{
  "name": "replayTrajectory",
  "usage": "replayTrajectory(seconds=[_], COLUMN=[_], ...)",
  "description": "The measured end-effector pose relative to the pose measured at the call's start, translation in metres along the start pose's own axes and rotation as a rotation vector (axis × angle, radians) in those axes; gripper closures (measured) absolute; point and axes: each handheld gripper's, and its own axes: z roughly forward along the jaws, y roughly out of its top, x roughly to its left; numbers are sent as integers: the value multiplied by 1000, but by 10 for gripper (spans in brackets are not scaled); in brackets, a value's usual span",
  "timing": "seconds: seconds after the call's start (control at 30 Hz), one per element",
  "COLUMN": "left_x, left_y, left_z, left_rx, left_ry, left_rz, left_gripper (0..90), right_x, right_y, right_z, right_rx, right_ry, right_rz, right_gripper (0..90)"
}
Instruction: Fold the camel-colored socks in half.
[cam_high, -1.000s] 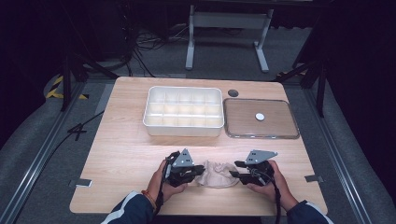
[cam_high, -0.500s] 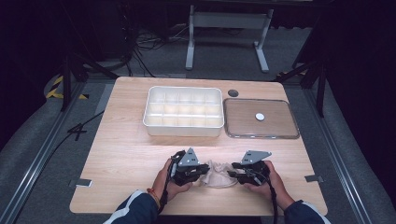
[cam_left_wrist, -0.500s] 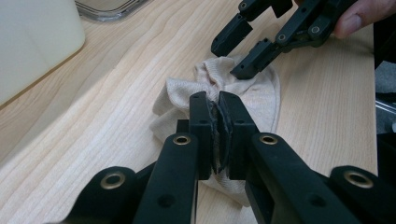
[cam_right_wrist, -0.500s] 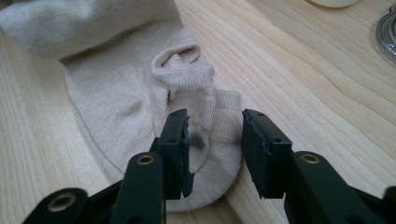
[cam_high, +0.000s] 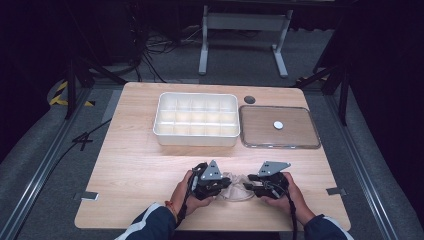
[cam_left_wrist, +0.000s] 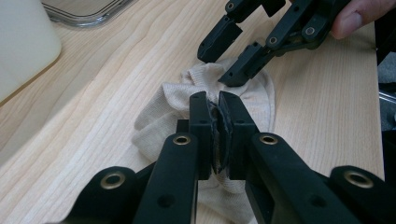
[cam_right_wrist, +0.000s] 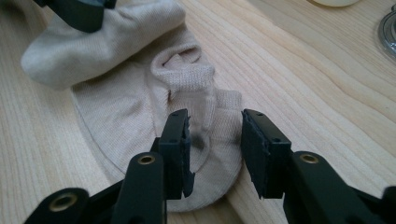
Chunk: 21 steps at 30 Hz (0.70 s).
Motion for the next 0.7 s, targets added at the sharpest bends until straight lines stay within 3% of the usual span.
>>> replayTrajectory(seconds=[0.37,0.7], left_x=[-2,-6], left_y=[5,7], left_z=[10,23], left_rx=[-3,36], left_ry=[-9,-20], left_rz=[9,28], left_gripper=[847,845], right_x=[-1,-2], right_y=[-1,-1], right_z=[1,1], right_rx=[-5,-8], right_ry=[17,19], right_rz=[18,24], right_gripper=[641,645])
